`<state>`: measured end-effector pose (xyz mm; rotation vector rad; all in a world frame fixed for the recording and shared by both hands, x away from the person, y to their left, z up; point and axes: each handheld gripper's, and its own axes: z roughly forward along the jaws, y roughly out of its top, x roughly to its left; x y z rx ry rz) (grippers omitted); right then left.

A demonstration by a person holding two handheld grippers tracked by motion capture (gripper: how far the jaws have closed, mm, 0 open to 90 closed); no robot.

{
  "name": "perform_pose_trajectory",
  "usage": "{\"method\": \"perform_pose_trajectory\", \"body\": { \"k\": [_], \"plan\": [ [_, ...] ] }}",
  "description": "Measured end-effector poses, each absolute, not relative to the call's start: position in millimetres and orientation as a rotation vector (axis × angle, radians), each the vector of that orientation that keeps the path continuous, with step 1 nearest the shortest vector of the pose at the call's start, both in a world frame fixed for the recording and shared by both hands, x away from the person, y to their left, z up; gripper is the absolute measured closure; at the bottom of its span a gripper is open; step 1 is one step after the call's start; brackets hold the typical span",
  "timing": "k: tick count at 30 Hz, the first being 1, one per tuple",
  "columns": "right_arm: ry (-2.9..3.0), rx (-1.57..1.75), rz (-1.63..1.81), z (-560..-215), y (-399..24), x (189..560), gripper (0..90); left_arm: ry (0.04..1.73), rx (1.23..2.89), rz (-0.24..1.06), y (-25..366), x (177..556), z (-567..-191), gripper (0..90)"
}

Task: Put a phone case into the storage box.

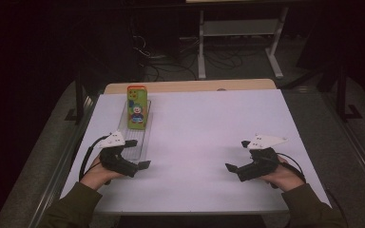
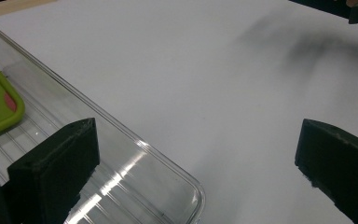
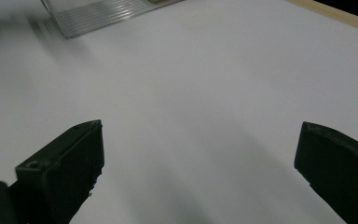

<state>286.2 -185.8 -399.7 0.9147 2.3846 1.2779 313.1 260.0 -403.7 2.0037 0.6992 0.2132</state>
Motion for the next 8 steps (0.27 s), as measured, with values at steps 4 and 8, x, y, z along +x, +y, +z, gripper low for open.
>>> {"method": "perform_pose_trajectory", "body": {
  "k": [4,8],
  "plan": [
    [2.383,0.911,1.278,-399.4,-186.2,286.2,1.0,0.697,2.002,0.215,260.3,313.3,-403.9,0.0],
    [2.380,0.910,1.283,-399.1,-186.2,285.9,1.0,0.704,1.991,0.209,260.1,313.1,-404.4,0.0]
  ]
}}
